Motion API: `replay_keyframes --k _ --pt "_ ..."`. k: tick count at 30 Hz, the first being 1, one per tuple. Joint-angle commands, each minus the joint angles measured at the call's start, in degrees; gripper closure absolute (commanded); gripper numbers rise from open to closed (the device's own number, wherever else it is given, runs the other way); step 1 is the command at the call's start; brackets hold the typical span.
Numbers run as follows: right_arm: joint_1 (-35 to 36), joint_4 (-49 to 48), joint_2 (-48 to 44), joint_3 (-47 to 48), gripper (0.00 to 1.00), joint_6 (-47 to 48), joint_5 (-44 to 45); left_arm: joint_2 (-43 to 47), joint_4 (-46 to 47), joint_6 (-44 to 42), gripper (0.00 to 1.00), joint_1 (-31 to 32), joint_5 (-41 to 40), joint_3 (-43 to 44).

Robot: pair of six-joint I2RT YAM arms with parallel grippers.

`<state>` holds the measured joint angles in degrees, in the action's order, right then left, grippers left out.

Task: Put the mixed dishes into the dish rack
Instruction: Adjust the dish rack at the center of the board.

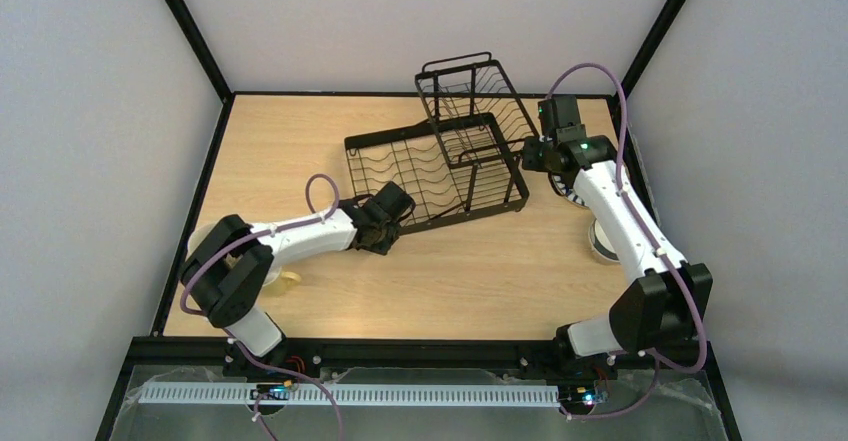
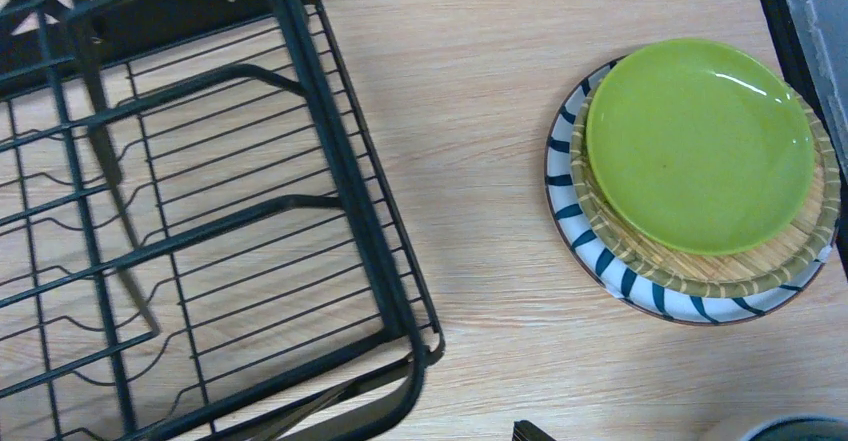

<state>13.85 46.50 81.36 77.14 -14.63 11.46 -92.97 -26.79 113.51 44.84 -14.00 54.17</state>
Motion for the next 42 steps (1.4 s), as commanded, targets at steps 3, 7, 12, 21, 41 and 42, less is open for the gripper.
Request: replay_keyframes --k 3,7,12,21,41,42 --pt "-1.61 -11.26 5.49 3.08 0.0 -0.04 2.3 2.57 -13.76 -22.71 0.81 9.42 10.97 -4.01" --pt "-2.21 -11.29 7.19 4.0 0.0 0.21 2.35 2.38 -13.01 -22.23 0.81 11.35 11.9 -4.35" --pt "-2.92 -11.59 9.54 5.84 0.0 0.25 2.04 1.83 -12.69 -21.76 0.8 13.2 12.71 -3.84" --pt "-3.08 -11.92 15.46 11.5 0.0 -0.03 0.55 0.07 -13.19 -21.65 0.74 16.25 13.9 -1.46" --pt "-3.09 -12.58 14.81 9.47 0.0 -1.12 0.98 -3.78 -11.19 -19.83 0.6 24.43 18.45 -0.15" --pt "-3.06 -12.38 14.36 9.13 0.0 -1.1 1.06 -3.46 -10.88 -19.42 0.58 24.8 18.52 -0.58"
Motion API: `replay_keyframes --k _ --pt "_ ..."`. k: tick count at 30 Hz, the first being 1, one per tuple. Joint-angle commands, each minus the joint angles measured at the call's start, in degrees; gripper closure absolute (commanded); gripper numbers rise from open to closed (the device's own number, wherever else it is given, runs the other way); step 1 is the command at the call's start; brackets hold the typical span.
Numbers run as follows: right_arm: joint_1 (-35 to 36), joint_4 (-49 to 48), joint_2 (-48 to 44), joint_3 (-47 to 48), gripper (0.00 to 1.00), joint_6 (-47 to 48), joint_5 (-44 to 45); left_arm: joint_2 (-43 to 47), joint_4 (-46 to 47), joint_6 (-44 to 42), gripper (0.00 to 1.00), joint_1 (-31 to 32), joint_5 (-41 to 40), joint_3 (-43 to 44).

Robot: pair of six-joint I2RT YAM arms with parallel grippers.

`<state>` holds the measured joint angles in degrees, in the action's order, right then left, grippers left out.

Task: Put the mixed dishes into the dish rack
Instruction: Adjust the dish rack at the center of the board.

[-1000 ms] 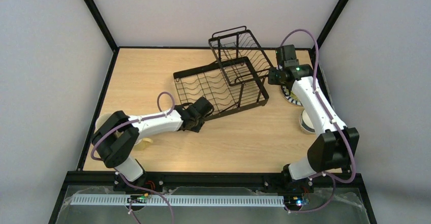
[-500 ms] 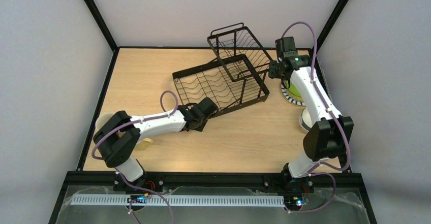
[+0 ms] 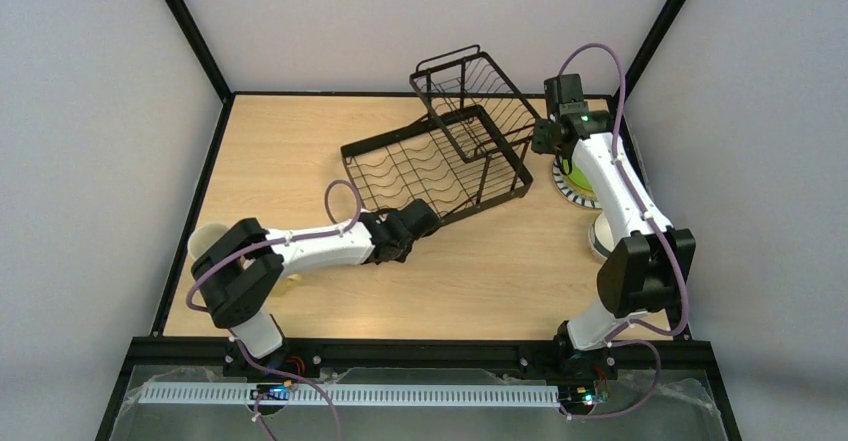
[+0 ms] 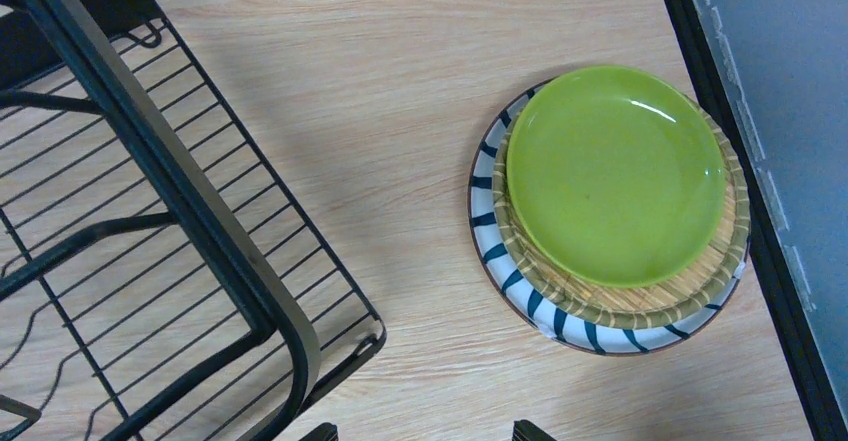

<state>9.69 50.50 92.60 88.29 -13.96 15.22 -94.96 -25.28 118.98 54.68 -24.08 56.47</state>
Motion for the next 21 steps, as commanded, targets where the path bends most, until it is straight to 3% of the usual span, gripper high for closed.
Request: replay_keyframes --k 1,9,21 --pt "1.09 -16.32 2.58 -2.4 0.01 -1.78 -2.62 -1.2 -12.19 -24.5 0.57 15.28 28.68 -3.34" --pt "1.06 -15.9 -2.51 -6.99 0.0 -2.41 -2.71 1.44 -9.81 -20.82 0.42 19.07 29.12 -7.93" --pt "1.12 -12.61 -13.72 -8.99 0.0 -3.07 -1.27 14.4 -15.44 -21.24 0.39 20.39 17.94 -6.94"
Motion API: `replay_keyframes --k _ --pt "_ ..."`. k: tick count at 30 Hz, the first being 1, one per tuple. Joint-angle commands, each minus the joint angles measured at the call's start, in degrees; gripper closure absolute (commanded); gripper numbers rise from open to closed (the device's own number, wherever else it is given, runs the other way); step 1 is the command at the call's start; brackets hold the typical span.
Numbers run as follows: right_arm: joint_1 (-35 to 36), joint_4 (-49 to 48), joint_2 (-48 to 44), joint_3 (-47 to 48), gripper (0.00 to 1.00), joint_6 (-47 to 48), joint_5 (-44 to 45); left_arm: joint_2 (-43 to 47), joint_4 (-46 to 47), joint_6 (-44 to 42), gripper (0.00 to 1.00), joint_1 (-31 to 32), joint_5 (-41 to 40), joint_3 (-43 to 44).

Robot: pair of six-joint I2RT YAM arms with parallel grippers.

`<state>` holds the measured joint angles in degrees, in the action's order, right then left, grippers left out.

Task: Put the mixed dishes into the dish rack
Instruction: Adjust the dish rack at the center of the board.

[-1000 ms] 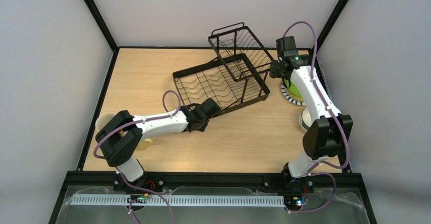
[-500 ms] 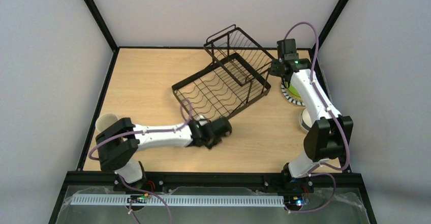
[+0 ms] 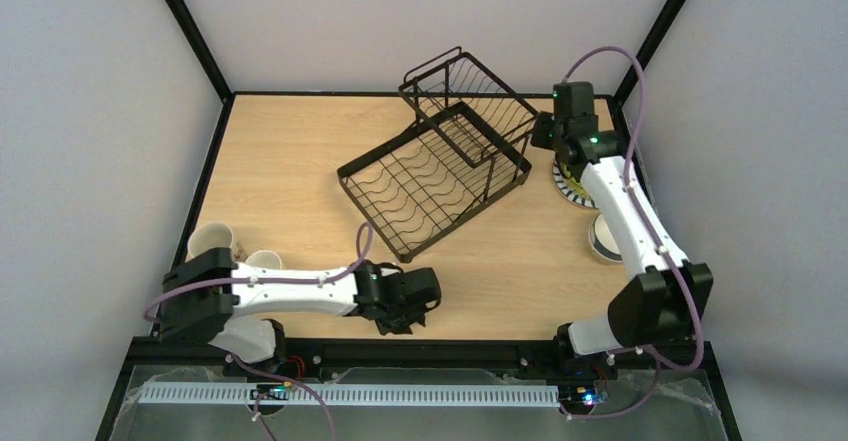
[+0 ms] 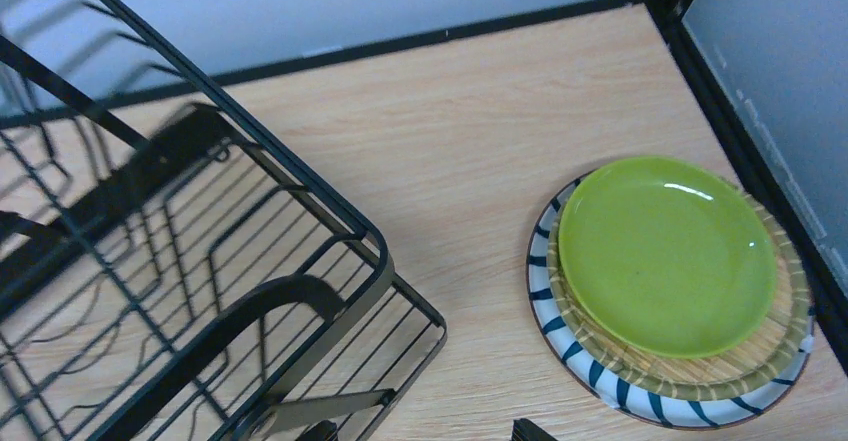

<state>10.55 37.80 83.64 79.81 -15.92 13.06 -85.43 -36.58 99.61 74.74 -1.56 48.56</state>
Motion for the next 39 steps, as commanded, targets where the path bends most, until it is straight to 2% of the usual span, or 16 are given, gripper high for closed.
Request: replay_keyframes --k 1,8,14,17,21,24,27,33,39 --pt "0.22 0.55 -5.84 -0.83 0.01 -1.27 0.99 5.9 -4.57 -2.39 0.39 0.47 -5.49 1.2" --pt "0.21 3.19 -14.48 -6.06 0.01 -2.95 -2.96 14.73 -5.38 -7.95 0.34 0.47 -13.67 1.77" --pt "2.18 1.99 -23.91 -14.45 0.02 0.66 -16.08 22.83 -7.88 -15.76 0.31 -0.93 -24.84 4.85" --pt "5.72 4.03 -24.98 -15.67 0.02 1.79 -21.16 25.7 -10.12 -19.79 0.31 -2.34 -29.71 7.63" --pt "14.51 5.68 -24.49 -16.99 0.02 -2.77 -21.03 26.92 -13.34 -24.58 0.3 -4.14 -35.2 12.39" --pt "20.97 5.11 -22.78 -17.81 0.03 -8.96 -18.73 26.48 -14.4 -28.82 0.29 -4.73 -38.35 15.55" --pt "29.03 5.42 -19.01 -17.14 0.03 -14.53 -12.57 26.56 -15.26 -32.45 0.26 -4.78 -41.11 17.38" --pt "42.83 8.74 -4.5 -12.3 0.03 -28.47 -0.17 29.68 -16.33 -36.98 0.19 -5.61 -44.98 18.25" --pt "48.62 11.64 7.28 -5.92 0.03 -41.16 4.64 32.11 -17.22 -40.3 0.14 -6.5 -45.96 19.17"
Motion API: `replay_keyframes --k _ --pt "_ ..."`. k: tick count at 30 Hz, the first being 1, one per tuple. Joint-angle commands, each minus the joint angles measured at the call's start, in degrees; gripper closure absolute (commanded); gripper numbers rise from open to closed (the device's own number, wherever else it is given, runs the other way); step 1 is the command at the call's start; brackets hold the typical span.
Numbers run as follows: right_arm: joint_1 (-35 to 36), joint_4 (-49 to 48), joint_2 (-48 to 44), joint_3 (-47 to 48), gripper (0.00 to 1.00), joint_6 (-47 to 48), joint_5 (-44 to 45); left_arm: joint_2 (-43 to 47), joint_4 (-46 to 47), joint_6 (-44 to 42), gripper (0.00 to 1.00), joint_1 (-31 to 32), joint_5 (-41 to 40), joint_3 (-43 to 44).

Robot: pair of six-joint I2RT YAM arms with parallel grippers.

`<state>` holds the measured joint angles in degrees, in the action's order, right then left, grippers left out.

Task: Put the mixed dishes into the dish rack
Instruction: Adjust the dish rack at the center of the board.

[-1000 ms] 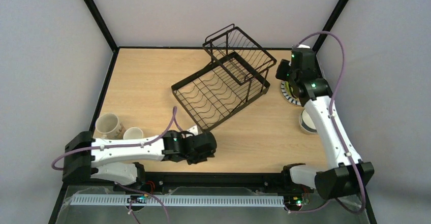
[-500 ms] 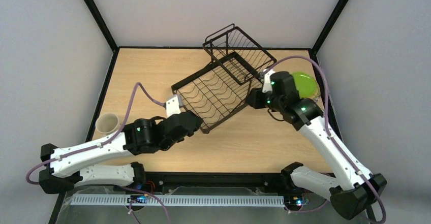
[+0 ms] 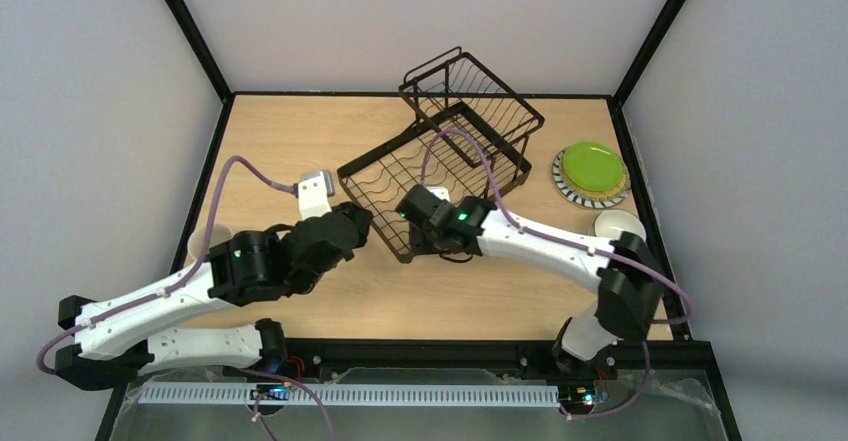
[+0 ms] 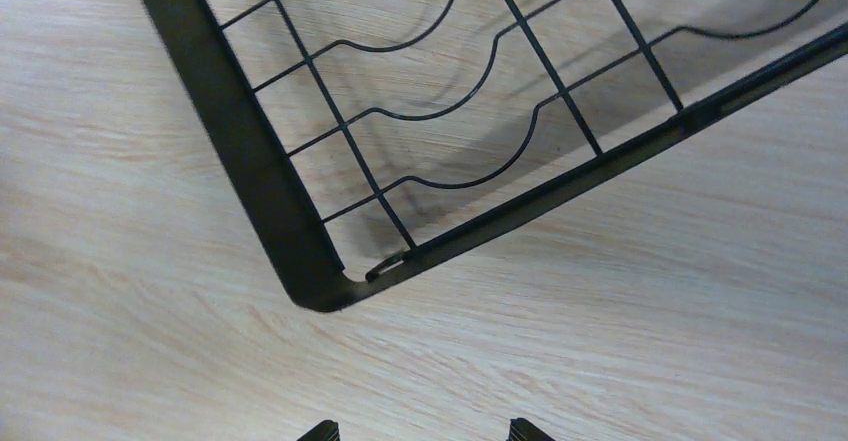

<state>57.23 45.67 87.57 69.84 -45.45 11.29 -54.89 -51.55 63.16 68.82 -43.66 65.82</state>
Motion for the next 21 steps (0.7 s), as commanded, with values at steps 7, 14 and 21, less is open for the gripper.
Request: replay_keyframes --k 7,14,21 --pt "3.15 6.53 10.42 10.41 0.0 -17.73 9.24 4.46 -3.3 -5.4 0.04 -0.72 -5.09 1.28" --pt "3.25 8.6 15.83 13.96 0.0 -20.99 9.36 6.26 -3.51 -6.6 0.01 -0.81 -5.21 0.4" --pt "3.25 9.09 16.86 12.36 0.0 -24.86 8.85 6.79 -4.15 -7.52 0.01 -0.82 -5.21 0.71"
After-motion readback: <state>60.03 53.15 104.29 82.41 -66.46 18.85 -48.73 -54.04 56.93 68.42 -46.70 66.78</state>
